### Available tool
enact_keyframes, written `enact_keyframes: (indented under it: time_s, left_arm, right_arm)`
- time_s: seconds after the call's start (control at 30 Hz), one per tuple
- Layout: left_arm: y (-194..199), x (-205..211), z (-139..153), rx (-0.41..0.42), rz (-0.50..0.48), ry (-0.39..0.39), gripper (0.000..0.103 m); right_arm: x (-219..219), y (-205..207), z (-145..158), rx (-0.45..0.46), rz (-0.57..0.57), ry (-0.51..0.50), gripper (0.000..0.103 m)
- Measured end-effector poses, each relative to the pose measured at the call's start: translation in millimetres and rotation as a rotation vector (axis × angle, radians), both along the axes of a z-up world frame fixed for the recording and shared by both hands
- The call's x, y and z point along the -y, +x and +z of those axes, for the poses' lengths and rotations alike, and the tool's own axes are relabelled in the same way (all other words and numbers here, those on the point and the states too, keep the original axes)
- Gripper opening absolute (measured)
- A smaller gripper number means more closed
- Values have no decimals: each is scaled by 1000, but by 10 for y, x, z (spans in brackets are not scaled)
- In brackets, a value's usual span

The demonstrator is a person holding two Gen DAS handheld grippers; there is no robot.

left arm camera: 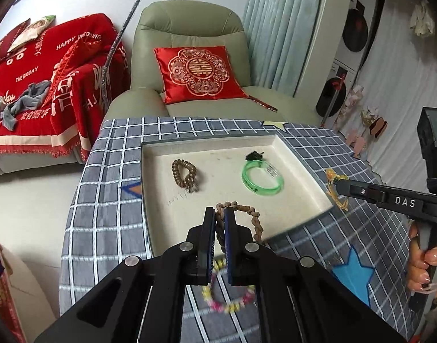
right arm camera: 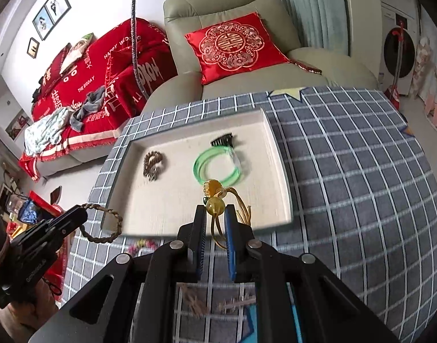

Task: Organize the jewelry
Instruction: 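Carry the rope bracelet into the tray and open the left gripper while the right releases the cord bracelet there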

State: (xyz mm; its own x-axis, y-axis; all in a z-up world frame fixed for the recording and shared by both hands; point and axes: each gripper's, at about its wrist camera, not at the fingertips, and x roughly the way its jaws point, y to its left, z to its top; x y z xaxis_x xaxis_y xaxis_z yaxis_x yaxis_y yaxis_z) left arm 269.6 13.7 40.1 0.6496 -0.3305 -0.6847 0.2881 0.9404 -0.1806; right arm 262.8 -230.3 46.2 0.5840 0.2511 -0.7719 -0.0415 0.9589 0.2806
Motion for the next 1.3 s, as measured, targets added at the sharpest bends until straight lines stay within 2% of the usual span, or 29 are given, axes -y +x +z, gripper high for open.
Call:
enact_keyframes:
  time_s: [0.27, 0.47, 0.67, 0.97, 1.17, 1.27, 1.3]
  left_arm:
    - [448, 53, -277, -58, 13, 47, 21]
    - [631, 152, -493, -108, -7, 107, 21]
    - [841, 193, -678, -173, -2, 129, 21]
    - [981, 224, -808, -175, 39, 181, 21]
    - [918, 332, -826, -117, 24, 280, 21]
    - [877, 359, -804, -96, 19, 290, 21]
    - [856, 367, -793, -86, 21, 291, 21]
  right_arm:
    - [-84, 423, -290, -58, 6, -46, 14]
    - [-109, 627, -618, -130, 21, -83, 14]
    - [-147, 787, -823, -174, 30, -122, 14]
    - [-168, 1002, -875, -159, 6, -140, 14]
    - [-195, 991, -885, -140, 11, -143, 14]
    - [-174, 965, -870, -144, 7, -120, 15]
    - [-165, 958, -865, -144, 3, -111, 19]
